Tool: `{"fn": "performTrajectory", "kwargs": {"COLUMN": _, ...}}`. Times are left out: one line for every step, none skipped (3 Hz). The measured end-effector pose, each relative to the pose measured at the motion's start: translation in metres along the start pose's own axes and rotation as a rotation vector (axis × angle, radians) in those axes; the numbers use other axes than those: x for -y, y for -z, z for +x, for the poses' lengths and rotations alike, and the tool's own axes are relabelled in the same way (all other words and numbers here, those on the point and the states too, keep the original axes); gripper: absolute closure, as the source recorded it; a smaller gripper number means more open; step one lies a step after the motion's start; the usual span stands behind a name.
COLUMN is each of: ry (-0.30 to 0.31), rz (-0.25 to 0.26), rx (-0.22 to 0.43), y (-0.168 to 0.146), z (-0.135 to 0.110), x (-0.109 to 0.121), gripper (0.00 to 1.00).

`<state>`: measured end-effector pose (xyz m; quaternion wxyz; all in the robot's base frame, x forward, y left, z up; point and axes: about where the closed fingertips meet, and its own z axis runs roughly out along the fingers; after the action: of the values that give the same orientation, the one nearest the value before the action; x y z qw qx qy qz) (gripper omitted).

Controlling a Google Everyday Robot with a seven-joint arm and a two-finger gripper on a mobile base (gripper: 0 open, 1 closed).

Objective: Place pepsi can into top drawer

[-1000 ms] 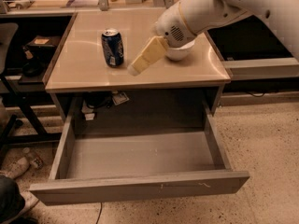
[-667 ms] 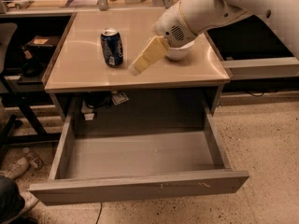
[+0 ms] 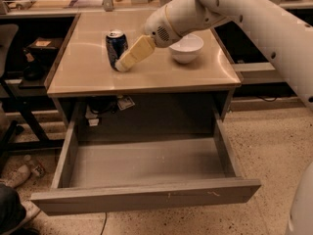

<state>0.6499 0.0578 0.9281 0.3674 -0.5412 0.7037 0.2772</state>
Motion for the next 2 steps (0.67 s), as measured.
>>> {"fn": "performTrajectory", "kwargs": {"ry": 0.001, "rz": -0.001, "rx": 0.0, "y": -0.005, "z": -0.001, "x": 0.001, "gripper": 0.0}}
{"fn": "performTrajectory", "kwargs": {"ry": 0.003, "rz": 0.006, "rx": 0.006, "y": -0.021, "z": -0.011, "x": 0.015, "gripper": 0.0}}
